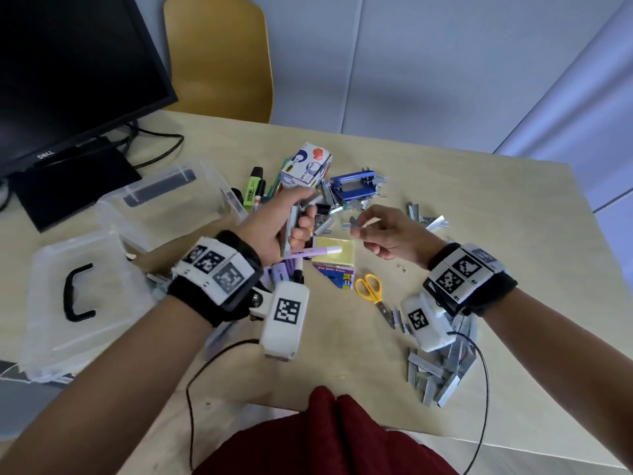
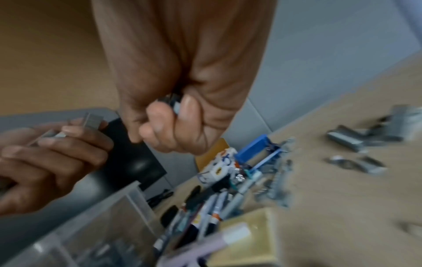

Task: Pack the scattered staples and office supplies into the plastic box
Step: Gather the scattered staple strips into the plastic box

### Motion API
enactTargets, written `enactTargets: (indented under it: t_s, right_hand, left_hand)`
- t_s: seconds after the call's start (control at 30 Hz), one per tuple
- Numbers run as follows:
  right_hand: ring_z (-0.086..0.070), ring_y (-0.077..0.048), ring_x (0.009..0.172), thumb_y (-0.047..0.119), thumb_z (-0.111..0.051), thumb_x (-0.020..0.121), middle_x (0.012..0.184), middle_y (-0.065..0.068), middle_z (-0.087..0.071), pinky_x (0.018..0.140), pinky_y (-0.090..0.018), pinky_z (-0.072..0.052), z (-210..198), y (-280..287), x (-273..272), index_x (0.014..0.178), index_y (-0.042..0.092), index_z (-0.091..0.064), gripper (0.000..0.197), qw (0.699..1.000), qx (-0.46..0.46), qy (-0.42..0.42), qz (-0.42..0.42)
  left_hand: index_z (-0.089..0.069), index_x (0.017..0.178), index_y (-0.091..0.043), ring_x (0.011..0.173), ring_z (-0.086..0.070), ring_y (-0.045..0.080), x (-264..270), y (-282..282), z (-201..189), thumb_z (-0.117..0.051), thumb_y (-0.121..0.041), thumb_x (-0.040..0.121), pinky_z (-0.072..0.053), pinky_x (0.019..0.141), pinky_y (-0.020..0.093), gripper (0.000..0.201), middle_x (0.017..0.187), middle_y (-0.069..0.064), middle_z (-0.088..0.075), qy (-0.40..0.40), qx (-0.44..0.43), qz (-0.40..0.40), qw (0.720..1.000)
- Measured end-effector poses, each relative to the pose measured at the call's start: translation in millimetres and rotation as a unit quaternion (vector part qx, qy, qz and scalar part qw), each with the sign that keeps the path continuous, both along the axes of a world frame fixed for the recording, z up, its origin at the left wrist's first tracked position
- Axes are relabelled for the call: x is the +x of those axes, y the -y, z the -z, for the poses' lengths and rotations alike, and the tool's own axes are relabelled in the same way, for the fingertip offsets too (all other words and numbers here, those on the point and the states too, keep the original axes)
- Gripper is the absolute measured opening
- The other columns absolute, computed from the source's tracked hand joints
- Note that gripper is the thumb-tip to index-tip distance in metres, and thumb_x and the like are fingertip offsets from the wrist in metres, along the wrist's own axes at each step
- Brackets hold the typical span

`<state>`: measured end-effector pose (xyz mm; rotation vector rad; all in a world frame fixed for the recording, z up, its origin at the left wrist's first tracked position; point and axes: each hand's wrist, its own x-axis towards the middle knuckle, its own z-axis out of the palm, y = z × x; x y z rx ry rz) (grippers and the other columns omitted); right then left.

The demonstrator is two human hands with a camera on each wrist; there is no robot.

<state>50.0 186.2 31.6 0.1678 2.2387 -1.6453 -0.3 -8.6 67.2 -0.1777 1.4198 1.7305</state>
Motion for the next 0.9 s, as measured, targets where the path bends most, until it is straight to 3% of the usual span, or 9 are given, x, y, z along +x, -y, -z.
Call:
enactTargets:
  t_s: [0.17, 0.3, 0.37, 0.43, 0.57, 0.67, 0.73, 0.83, 0.9]
  right_hand:
    - [-0.034, -0.004, 0.035, 0.007, -0.054, 0.091, 0.043, 0.007, -0.043, 0.035, -0.015, -0.025, -26, 49, -24, 0.084, 0.01, -0.044, 0.012, 0.998, -0.02, -0.043, -0.051]
    - [-0.035, -0.004, 0.037, 0.007, -0.056, 0.089, 0.042, 0.007, -0.044, 0.037, -0.016, -0.027, -28, 84, -39, 0.083, 0.011, -0.044, 0.015, 0.996, -0.031, -0.042, -0.068]
    - [-0.035, -0.004, 0.036, 0.006, -0.056, 0.089, 0.046, 0.005, -0.044, 0.036, -0.015, -0.027, -29, 98, -42, 0.08, 0.013, -0.044, 0.017, 0.996, -0.018, -0.047, -0.076]
    - [-0.035, -0.006, 0.038, 0.006, -0.056, 0.089, 0.053, -0.002, -0.042, 0.038, -0.017, -0.027, -29, 109, -45, 0.082, 0.014, -0.045, 0.016, 0.995, 0.004, -0.051, -0.087]
    - [-0.038, -0.01, 0.044, 0.008, -0.058, 0.088, 0.059, -0.004, -0.046, 0.04, -0.017, -0.03, -25, 121, -48, 0.082, 0.018, -0.046, 0.017, 0.993, 0.044, -0.062, -0.095]
    - [-0.042, 0.002, 0.041, 0.007, -0.06, 0.087, 0.063, -0.003, -0.048, 0.042, -0.011, -0.033, -24, 129, -47, 0.079, 0.018, -0.046, 0.019, 0.988, 0.09, -0.075, -0.096]
    - [-0.046, -0.001, 0.048, 0.008, -0.061, 0.086, 0.07, -0.006, -0.055, 0.047, -0.012, -0.035, -25, 136, -46, 0.082, 0.015, -0.048, 0.015, 0.98, 0.135, -0.091, -0.115]
    - [-0.048, 0.0, 0.058, 0.016, -0.066, 0.084, 0.081, 0.002, -0.057, 0.05, -0.005, -0.033, -25, 148, -47, 0.091, 0.011, -0.051, 0.017, 0.958, 0.207, -0.117, -0.159]
    - [-0.047, -0.002, 0.067, 0.02, -0.066, 0.083, 0.081, 0.011, -0.051, 0.054, -0.002, -0.033, -24, 159, -49, 0.096, 0.008, -0.054, 0.021, 0.94, 0.255, -0.131, -0.186]
  left_hand:
    - [-0.043, 0.061, -0.016, 0.03, -0.028, 0.007, -27, 56, -40, -0.045, -0.033, 0.093, -0.02, 0.032, 0.013, 0.037, 0.042, -0.007, -0.037, -0.185, -0.186, 0.021, 0.965]
    - [-0.046, 0.061, -0.014, 0.036, -0.03, 0.011, -35, 87, -42, -0.049, -0.026, 0.09, -0.022, 0.035, 0.014, 0.032, 0.048, -0.002, -0.039, -0.277, -0.4, 0.155, 0.859]
    - [-0.046, 0.059, -0.014, 0.04, -0.033, 0.011, -33, 94, -38, -0.047, -0.026, 0.092, -0.026, 0.04, 0.018, 0.035, 0.05, -0.002, -0.04, -0.318, -0.452, 0.241, 0.798]
    - [-0.047, 0.061, -0.014, 0.043, -0.035, 0.011, -32, 96, -29, -0.047, -0.027, 0.092, -0.028, 0.043, 0.019, 0.034, 0.053, -0.002, -0.042, -0.329, -0.468, 0.294, 0.766]
    - [-0.061, 0.091, -0.004, 0.053, -0.049, 0.015, -32, 100, -9, -0.053, -0.029, 0.092, -0.039, 0.049, 0.02, 0.027, 0.066, 0.004, -0.055, -0.276, -0.429, 0.331, 0.794]
    - [-0.056, 0.12, -0.006, 0.09, -0.06, 0.019, -35, 104, -8, -0.053, -0.034, 0.093, -0.048, 0.072, 0.025, 0.039, 0.107, 0.007, -0.062, -0.264, -0.426, 0.352, 0.791]
    - [-0.047, 0.131, -0.008, 0.104, -0.058, 0.024, -43, 109, -11, -0.049, -0.031, 0.096, -0.05, 0.078, 0.028, 0.042, 0.123, 0.012, -0.057, -0.241, -0.403, 0.343, 0.813]
    - [-0.05, 0.124, -0.01, 0.095, -0.06, 0.025, -61, 118, -25, -0.042, -0.024, 0.099, -0.045, 0.068, 0.025, 0.03, 0.106, 0.013, -0.061, -0.207, -0.352, 0.291, 0.865]
    - [-0.058, 0.099, -0.015, 0.082, -0.057, 0.018, -76, 126, -31, -0.045, -0.021, 0.096, -0.042, 0.066, 0.024, 0.015, 0.087, 0.004, -0.06, -0.281, -0.358, 0.232, 0.859]
